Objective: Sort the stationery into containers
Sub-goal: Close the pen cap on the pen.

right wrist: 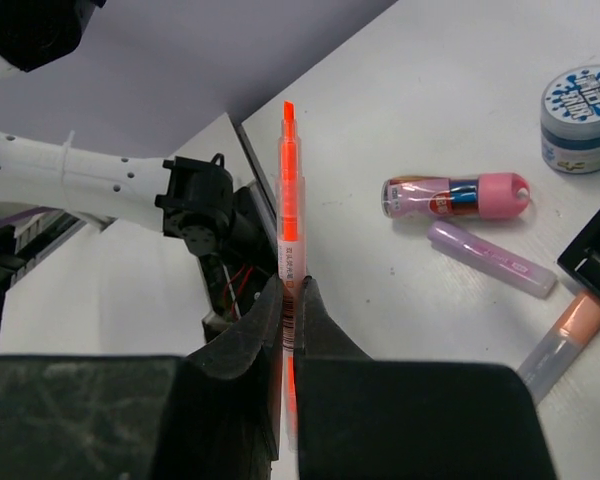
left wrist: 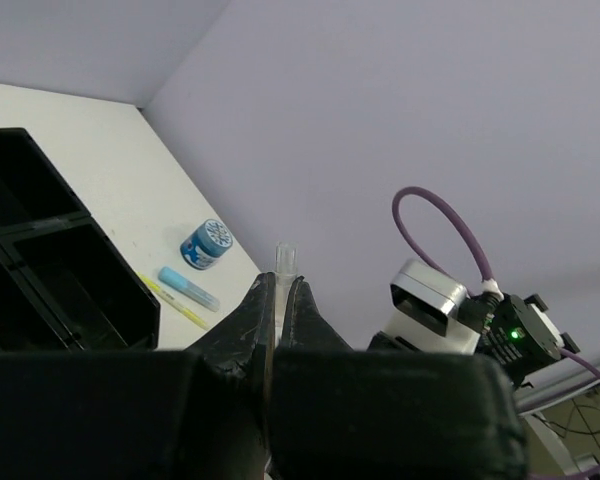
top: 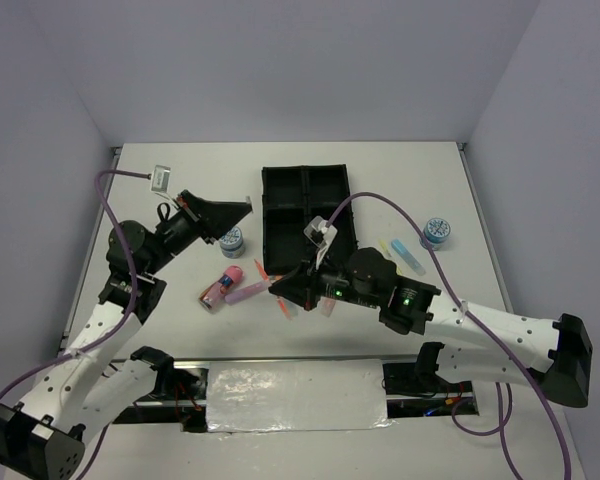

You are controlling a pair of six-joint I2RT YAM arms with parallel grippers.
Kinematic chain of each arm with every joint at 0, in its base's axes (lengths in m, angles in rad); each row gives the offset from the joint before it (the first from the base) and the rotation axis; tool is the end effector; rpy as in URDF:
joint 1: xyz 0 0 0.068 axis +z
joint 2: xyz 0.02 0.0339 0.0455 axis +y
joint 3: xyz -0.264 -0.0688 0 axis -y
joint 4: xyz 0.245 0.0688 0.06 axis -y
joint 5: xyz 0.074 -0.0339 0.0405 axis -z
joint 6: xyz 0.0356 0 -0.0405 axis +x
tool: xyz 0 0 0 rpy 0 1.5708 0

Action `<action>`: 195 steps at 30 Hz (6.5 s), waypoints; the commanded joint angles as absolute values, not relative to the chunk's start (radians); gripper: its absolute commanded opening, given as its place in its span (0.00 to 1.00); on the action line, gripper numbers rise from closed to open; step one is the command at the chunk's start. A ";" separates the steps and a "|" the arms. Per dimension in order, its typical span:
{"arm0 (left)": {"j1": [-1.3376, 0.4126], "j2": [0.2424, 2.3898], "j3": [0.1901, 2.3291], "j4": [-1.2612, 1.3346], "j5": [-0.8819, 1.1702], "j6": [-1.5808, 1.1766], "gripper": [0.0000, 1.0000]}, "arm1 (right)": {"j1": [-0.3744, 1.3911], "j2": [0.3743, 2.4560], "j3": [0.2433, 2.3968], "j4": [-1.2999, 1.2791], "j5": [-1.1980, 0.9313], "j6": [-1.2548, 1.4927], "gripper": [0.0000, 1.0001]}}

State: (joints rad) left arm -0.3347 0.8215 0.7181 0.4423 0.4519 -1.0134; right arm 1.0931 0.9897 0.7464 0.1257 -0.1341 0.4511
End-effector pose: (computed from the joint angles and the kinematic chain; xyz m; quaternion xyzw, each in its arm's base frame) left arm 0.1744 -0.0771 0.3764 -0.0150 0.5918 -0.5976 0.5407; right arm 0.1042 0.2116 0.3206 -0.2775 0.6936 0.4983 0.4400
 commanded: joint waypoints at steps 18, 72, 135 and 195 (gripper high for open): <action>-0.396 0.706 0.626 0.537 0.364 -1.075 0.00 | 1.095 1.034 0.810 0.316 0.101 0.417 0.00; -0.423 0.710 0.577 0.577 0.342 -1.063 0.00 | 1.091 1.115 0.922 0.285 0.126 0.433 0.00; -0.514 0.718 0.565 0.449 0.364 -0.959 0.00 | 1.006 1.134 1.055 0.387 0.063 0.284 0.00; -0.627 0.758 0.526 0.405 0.325 -0.882 0.00 | 0.870 1.244 1.396 0.310 -0.192 0.265 0.00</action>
State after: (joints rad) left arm -0.5587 0.7246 0.5781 0.6353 0.0711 -0.8909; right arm 0.9043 1.2633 1.2510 -0.0799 -0.2630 0.2745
